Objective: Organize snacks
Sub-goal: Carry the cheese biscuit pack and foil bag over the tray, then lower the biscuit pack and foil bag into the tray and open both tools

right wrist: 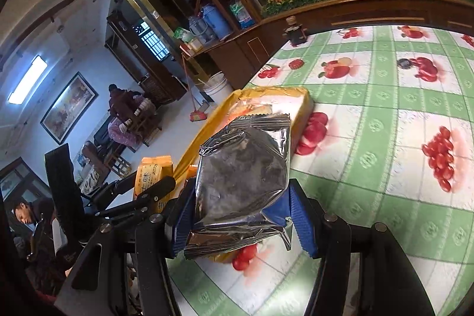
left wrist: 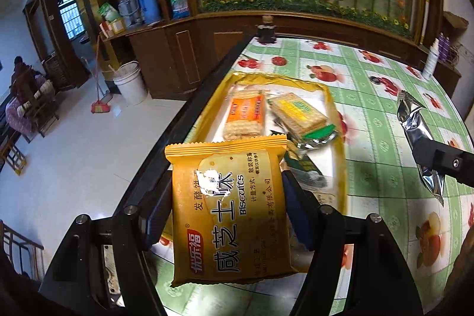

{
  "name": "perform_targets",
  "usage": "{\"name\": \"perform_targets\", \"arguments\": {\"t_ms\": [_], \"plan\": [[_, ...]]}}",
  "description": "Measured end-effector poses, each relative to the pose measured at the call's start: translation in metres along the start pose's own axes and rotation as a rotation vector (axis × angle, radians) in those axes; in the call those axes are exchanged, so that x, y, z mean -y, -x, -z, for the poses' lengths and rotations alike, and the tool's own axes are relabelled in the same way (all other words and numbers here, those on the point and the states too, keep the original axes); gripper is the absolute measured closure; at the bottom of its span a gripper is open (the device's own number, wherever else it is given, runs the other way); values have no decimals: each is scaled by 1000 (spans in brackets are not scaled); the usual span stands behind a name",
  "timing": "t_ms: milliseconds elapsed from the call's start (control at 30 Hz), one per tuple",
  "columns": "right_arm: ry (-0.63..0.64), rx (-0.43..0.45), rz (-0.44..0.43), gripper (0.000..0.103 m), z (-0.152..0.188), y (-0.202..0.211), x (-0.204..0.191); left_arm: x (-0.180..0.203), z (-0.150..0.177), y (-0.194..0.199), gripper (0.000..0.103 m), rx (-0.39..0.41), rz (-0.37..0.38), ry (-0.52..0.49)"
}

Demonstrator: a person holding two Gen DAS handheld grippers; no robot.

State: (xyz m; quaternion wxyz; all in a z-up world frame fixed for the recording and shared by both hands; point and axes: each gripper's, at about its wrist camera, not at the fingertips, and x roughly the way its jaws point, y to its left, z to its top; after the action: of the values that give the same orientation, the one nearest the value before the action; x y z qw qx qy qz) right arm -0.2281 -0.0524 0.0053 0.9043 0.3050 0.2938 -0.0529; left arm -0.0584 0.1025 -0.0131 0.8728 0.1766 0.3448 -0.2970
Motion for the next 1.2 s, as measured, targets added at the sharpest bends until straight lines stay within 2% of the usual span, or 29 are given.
{"name": "perform_targets", "arguments": {"t_ms": [300,633,1200], "plan": [[37,-20,-14,43,-31,-46,-20,-11,-16,-15,33,5,-23,27],[54,-6,47,43,-65,-93,-20,-9,-28,-46,33,-35,-38,38],[116,-85,158,43,-78,-147,-12,2,-28,-78,33,-118,-23,16]]}}
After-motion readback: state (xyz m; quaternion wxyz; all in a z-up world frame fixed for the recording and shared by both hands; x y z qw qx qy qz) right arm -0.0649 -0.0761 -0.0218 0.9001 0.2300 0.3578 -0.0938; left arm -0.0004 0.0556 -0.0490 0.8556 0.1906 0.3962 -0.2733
